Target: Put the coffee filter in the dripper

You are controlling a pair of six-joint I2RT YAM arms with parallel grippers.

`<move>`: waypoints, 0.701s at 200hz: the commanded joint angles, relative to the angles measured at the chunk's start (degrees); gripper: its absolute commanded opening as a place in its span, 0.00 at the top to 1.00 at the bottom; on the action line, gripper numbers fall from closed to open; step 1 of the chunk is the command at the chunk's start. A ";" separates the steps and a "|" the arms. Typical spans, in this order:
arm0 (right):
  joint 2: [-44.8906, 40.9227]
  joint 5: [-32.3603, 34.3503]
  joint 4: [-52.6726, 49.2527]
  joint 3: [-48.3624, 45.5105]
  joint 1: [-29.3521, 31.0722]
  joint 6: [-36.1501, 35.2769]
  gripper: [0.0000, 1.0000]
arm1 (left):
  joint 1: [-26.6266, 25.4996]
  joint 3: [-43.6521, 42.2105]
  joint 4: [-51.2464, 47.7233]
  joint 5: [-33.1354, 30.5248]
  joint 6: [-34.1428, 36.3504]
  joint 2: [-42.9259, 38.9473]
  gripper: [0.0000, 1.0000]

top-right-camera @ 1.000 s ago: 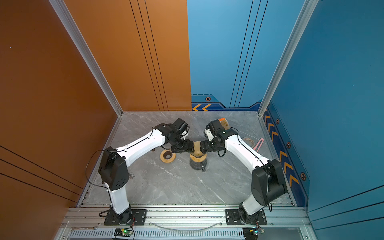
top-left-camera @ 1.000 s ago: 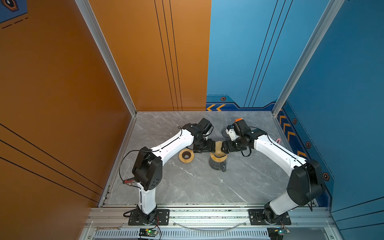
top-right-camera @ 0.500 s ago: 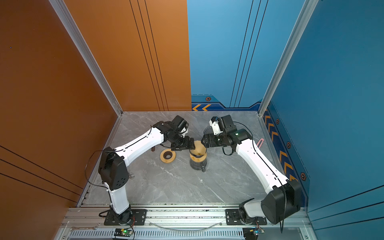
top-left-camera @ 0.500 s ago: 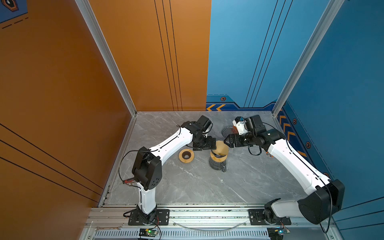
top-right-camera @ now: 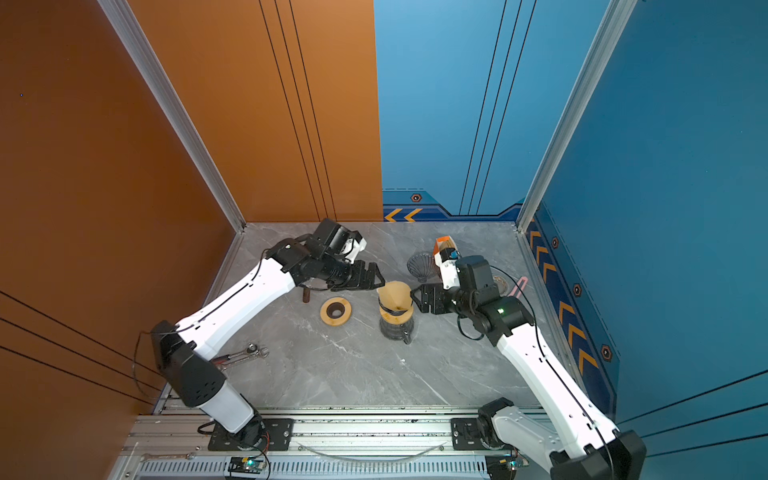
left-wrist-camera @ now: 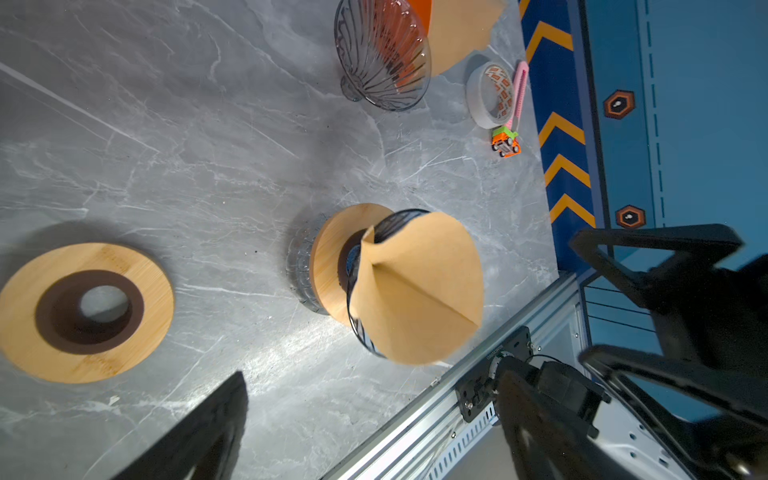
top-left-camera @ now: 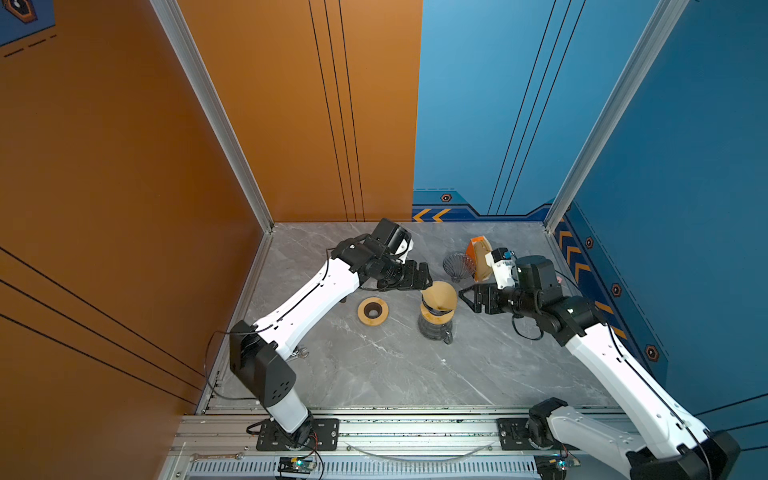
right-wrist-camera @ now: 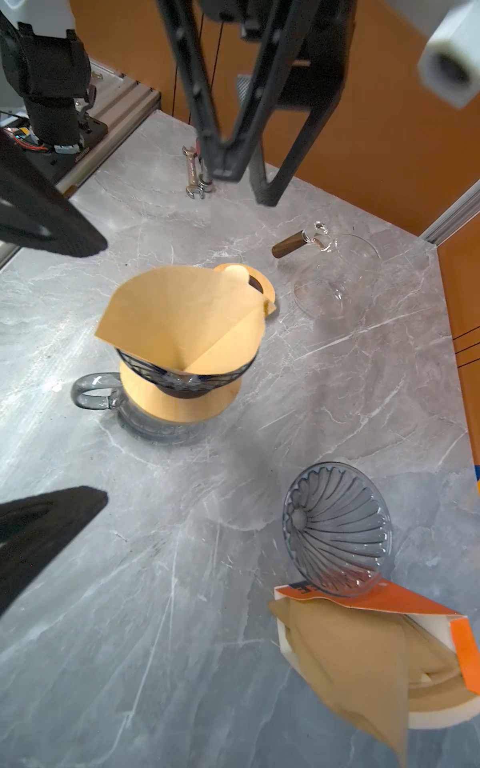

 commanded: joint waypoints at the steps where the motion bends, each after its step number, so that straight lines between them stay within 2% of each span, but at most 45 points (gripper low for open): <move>1: -4.75 3.18 3.33 -3.83 1.87 2.88 0.14 | 0.68 -4.97 1.48 -1.12 4.66 -4.82 0.04; 33: -9.18 6.80 2.45 -7.22 6.33 4.13 0.14 | 1.70 -15.42 7.87 -0.61 5.19 -12.70 0.03; 75: -11.73 13.23 1.99 -8.89 11.95 5.98 0.14 | 3.17 -24.56 11.45 -1.73 5.72 -21.12 0.04; 115: -9.42 13.01 1.96 -7.30 12.52 7.40 0.15 | 4.12 -28.06 13.50 2.19 4.11 -22.93 0.07; 140: -8.92 13.41 2.93 -7.41 13.29 7.49 0.15 | 4.66 -30.28 12.66 -0.79 1.98 -23.53 0.07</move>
